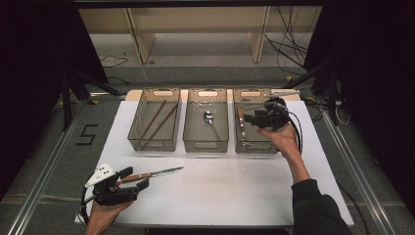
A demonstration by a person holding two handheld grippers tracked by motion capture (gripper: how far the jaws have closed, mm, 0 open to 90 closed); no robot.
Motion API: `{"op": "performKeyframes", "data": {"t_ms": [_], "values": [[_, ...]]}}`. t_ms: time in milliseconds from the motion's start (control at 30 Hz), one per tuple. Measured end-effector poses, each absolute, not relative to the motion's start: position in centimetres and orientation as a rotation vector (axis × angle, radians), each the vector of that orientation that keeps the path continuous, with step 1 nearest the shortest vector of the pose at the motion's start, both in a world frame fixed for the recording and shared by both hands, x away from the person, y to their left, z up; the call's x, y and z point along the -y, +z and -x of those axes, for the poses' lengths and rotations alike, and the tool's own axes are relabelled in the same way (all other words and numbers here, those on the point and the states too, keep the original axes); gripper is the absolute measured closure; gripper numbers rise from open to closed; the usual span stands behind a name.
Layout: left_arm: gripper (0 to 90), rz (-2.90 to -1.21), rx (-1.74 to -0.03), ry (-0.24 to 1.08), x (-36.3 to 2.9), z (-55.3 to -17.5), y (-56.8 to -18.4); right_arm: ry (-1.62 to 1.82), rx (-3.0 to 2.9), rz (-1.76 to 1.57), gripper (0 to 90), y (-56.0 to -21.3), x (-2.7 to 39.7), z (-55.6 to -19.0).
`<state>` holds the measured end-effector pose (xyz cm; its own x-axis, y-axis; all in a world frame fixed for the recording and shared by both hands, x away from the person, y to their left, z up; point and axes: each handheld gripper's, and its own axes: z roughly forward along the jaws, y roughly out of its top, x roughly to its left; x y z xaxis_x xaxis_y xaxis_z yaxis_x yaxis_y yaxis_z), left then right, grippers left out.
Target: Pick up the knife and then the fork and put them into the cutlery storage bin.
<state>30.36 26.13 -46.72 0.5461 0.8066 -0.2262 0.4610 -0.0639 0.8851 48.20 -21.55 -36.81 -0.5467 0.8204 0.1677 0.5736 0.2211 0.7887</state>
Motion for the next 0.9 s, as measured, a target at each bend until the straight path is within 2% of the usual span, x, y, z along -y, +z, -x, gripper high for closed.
{"op": "performKeyframes", "data": {"t_ms": [500,900], "values": [[16.0,-1.823,-1.091,0.379,-26.3,-32.0,-45.5,1.345,-2.305,-1.081,36.1,-37.7,21.4,-40.9],[16.4,-2.06,-1.086,0.387,-26.9,-34.5,-44.5,1.379,-2.363,-0.998,33.5,-40.9,21.8,-36.9]]}}
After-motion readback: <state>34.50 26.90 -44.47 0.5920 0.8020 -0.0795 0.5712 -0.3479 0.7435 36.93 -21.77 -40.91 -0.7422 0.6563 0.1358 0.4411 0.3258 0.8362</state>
